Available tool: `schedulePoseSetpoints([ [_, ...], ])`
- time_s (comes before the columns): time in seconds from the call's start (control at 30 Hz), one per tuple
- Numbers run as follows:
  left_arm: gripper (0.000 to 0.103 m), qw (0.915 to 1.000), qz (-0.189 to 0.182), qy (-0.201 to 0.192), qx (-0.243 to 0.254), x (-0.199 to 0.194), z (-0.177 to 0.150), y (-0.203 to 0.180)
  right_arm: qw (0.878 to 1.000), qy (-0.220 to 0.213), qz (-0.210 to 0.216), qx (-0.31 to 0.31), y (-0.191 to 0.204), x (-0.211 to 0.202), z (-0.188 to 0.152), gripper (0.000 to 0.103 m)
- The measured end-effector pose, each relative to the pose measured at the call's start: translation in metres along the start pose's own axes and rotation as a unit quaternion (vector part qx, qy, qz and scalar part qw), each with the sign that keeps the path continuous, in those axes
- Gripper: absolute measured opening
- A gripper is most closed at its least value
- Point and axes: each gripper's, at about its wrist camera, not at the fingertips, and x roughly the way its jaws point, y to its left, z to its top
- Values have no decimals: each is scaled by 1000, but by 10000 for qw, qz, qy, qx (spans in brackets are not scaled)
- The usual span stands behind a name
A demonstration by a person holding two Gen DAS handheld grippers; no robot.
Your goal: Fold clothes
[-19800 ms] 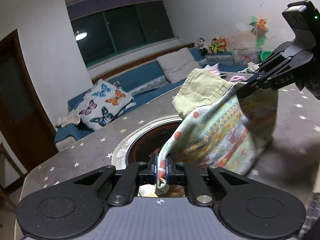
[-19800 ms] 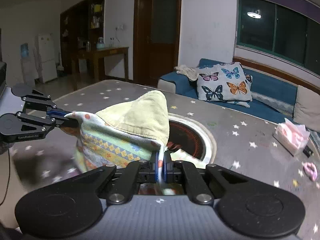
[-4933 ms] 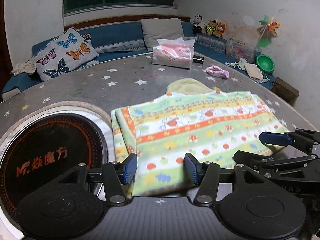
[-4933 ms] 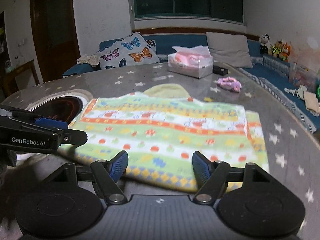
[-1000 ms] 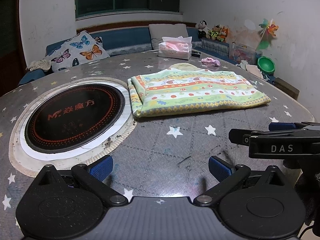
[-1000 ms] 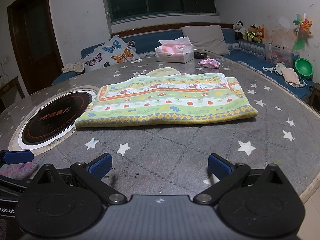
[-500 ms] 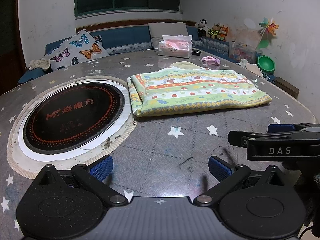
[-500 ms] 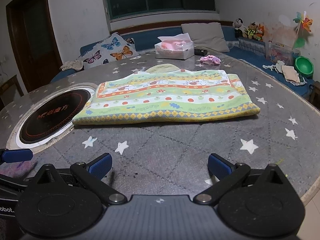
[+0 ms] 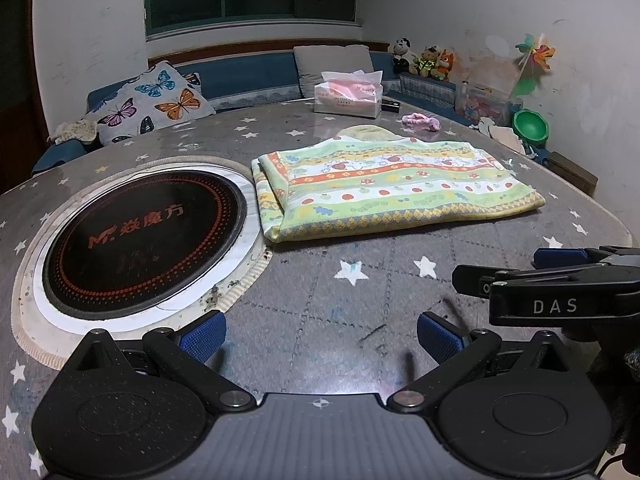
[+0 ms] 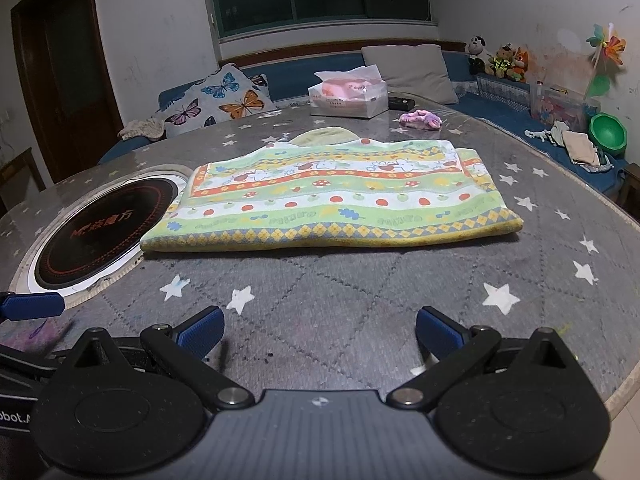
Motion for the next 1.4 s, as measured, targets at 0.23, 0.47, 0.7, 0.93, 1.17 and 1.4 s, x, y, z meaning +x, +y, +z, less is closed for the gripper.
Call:
schedulePoseSetpoints([
  [0.23,103,10000,-6,-1,19,3,4,0,10000,14,-12,-10,0,2,2,103],
  [0.47,103,10000,-5,11,53,6,9,1,10000,19,-51,-18,-1,6,6,103],
  [0.7,103,9999,-10,-5,129,11,17,0,10000,14,-90,4,-3,10,11,103],
  [0.93,103,9998,-51,20,183,17,23,-2,9999,38,-121,27,-5,15,16,103],
  [1.17,103,9997,-86,41,209,23,28,-2,9999,84,-132,15,-4,22,20,103],
  [1.4,103,9997,-99,51,216,28,34,0,9998,101,-169,36,-5,26,25,103],
])
